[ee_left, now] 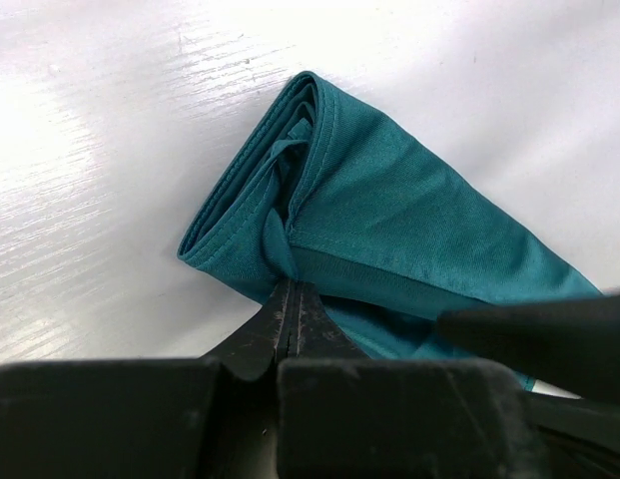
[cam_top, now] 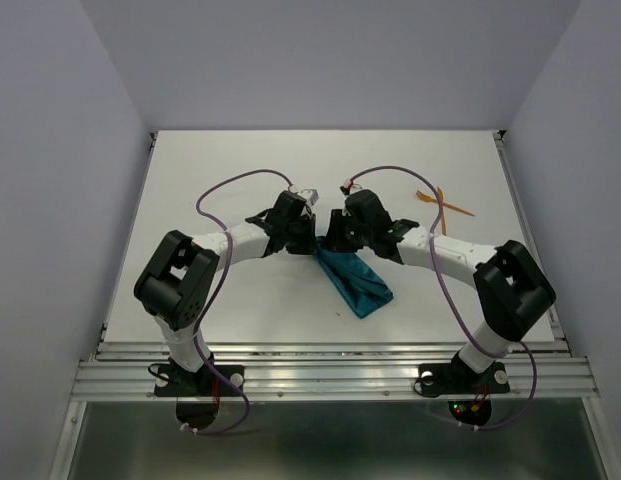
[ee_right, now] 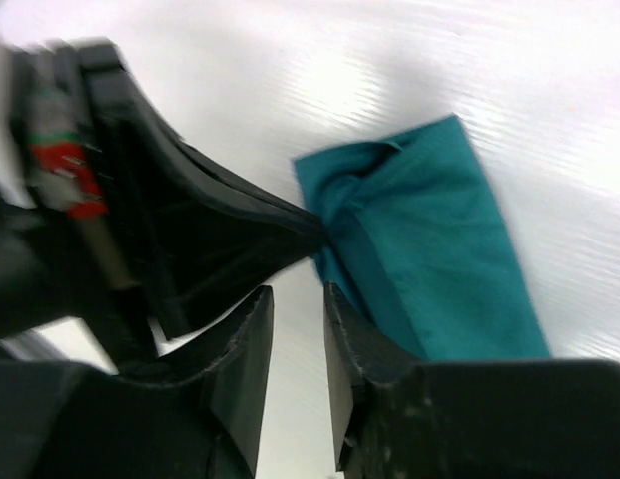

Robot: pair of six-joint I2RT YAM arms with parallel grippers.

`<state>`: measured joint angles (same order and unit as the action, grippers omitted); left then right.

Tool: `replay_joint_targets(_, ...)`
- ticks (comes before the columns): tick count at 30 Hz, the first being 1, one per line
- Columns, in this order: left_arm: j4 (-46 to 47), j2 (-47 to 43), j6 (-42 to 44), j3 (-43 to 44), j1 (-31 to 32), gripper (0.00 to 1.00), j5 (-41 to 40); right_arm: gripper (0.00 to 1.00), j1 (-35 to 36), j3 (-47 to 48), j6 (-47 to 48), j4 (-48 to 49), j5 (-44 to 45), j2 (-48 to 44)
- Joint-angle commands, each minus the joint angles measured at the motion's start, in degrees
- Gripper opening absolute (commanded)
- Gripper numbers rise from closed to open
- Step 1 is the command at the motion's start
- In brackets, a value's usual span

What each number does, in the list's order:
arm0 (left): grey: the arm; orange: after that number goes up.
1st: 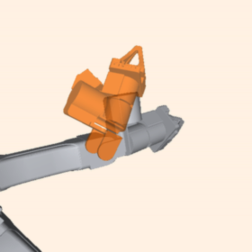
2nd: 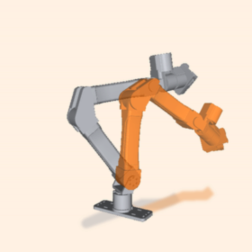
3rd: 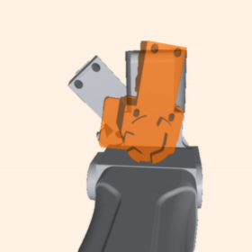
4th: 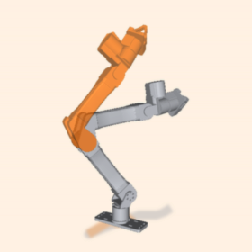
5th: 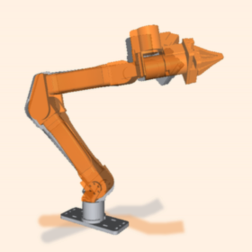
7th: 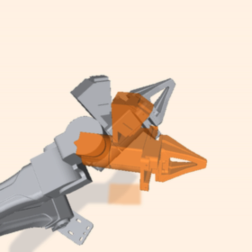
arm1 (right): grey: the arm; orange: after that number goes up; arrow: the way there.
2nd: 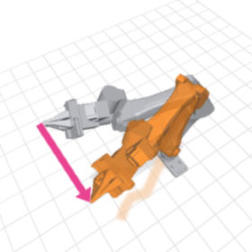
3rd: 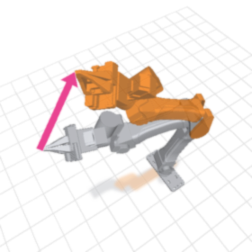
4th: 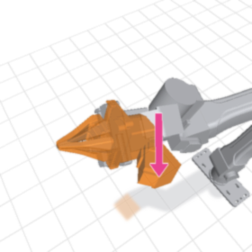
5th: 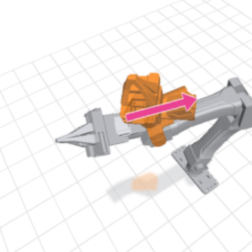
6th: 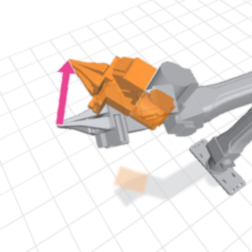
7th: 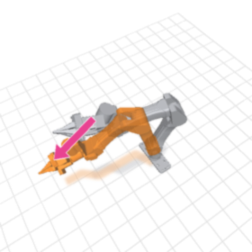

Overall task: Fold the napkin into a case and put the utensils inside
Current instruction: Stuff the top corner of the smaller-rectangle-folded napkin into the folded napkin.

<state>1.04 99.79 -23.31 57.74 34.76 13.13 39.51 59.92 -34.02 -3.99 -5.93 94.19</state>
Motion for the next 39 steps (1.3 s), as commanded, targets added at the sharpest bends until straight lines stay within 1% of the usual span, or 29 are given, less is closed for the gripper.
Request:
replay_joint_targets(1,1.4,-0.7,-0.1,0.4,0.1,0.0,1.0,0.35,0.5,-0.6,7.7,-6.6,5.1,0.6)
replay_joint_targets(4,1.4,-0.7,0.1,0.6,0.1,0.0,0.8,0.39,0.5,0.5,11.4,-8.9,5.6,1.6)
replay_joint_targets(9,1.2,-0.6,0.1,1.0,0.0,0.0,0.8,0.4,1.0,0.0,12.8,-9.4,4.0,2.3)
replay_joint_targets(16,1.1,-0.6,0.1,1.2,0.0,0.0,0.8,0.4,2.9,-0.6,13.1,-8.3,3.5,4.5)
replay_joint_targets(21,1.0,-0.9,0.2,1.2,0.0,0.0,0.8,0.35,3.4,-0.7,13.1,-7.7,4.4,6.2)
replay_joint_targets(23,1.0,-0.9,0.2,1.2,0.0,0.0,0.9,0.26,3.4,-0.7,12.4,-7.1,5.1,6.4)
replay_joint_targets(25,1.0,-1.0,0.2,1.1,0.0,0.0,1.0,0.23,3.4,-0.9,12.1,-6.5,4.9,6.0)
replay_joint_targets(30,0.9,-0.9,0.3,0.9,-0.1,0.0,1.0,0.26,3.4,-2.0,8.9,-3.1,5.7,1.4)
replay_joint_targets(33,0.9,-0.9,0.3,0.9,-0.1,0.0,0.9,0.28,2.7,-1.6,6.9,-1.9,8.9,0.0)
replay_joint_targets(39,1.0,-0.8,0.2,0.9,-0.1,0.0,0.8,0.29,0.8,-0.6,1.3,0.7,12.3,1.8)
